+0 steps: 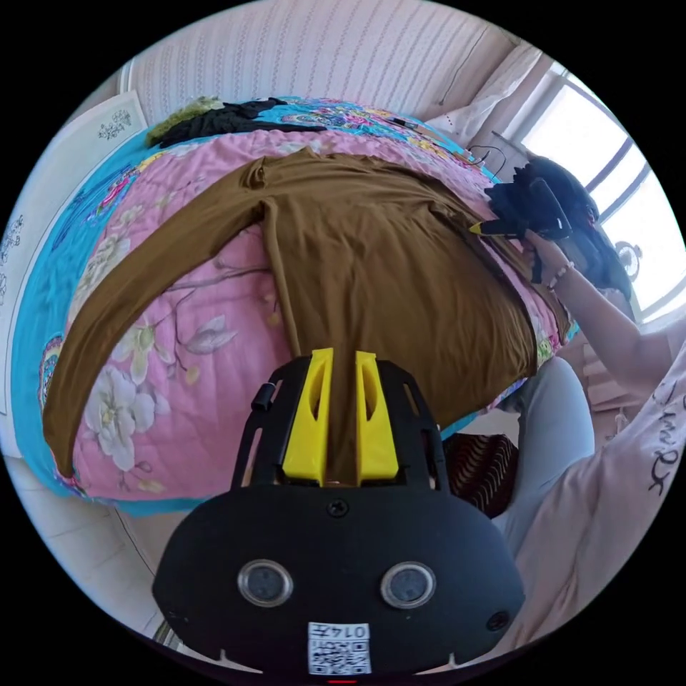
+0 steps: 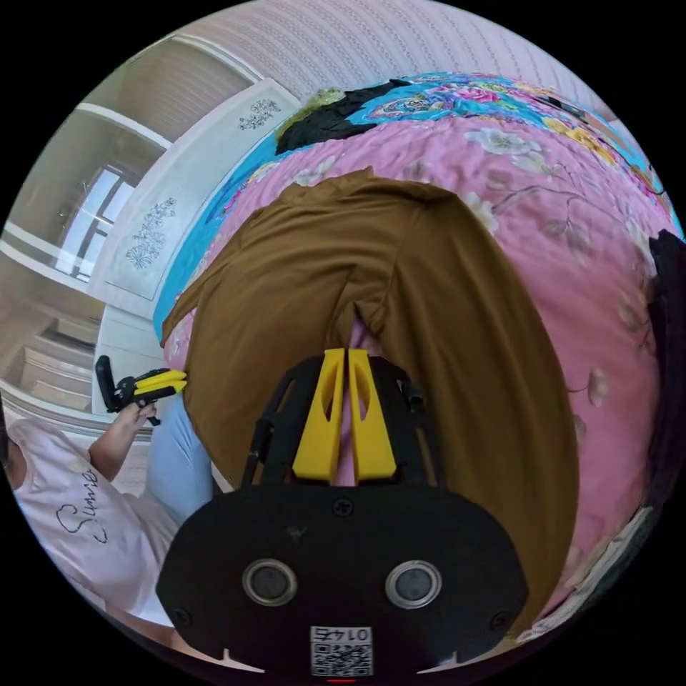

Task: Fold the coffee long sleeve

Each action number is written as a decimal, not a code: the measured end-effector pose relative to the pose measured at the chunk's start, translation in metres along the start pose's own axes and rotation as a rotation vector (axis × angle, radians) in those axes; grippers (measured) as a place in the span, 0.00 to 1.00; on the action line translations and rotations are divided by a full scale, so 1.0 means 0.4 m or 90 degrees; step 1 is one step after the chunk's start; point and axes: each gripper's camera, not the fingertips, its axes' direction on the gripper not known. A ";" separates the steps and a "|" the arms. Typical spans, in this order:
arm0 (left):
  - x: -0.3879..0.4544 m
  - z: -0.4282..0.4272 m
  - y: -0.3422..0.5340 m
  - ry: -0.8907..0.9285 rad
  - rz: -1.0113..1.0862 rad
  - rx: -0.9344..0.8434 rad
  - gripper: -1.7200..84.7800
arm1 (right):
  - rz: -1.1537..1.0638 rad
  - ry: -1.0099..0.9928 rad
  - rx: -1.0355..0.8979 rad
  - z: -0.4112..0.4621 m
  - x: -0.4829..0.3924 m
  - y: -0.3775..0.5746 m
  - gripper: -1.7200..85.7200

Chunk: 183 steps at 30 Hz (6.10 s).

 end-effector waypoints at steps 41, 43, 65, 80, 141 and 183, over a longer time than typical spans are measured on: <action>-0.864 -0.622 0.677 -0.162 -0.551 0.337 0.13 | -0.695 0.140 -0.145 1.005 -1.411 -0.155 0.13; -0.868 -0.583 0.665 -0.138 -0.544 0.311 0.13 | -0.682 0.152 -0.179 1.064 -1.418 -0.174 0.13; 0.298 -0.508 0.431 0.154 0.167 0.497 0.01 | -0.251 -0.014 0.129 0.199 -0.595 0.128 0.02; 1.113 0.158 0.329 0.263 0.424 0.186 0.04 | 0.021 0.021 0.066 -0.032 -0.029 0.470 0.02; 1.324 1.036 -0.471 0.291 0.432 0.071 0.01 | 0.205 -0.164 0.550 -0.745 0.328 1.256 0.03; 0.064 0.675 -0.030 0.110 0.029 -0.054 0.01 | -0.203 -0.007 -0.003 -0.020 -0.361 0.455 0.11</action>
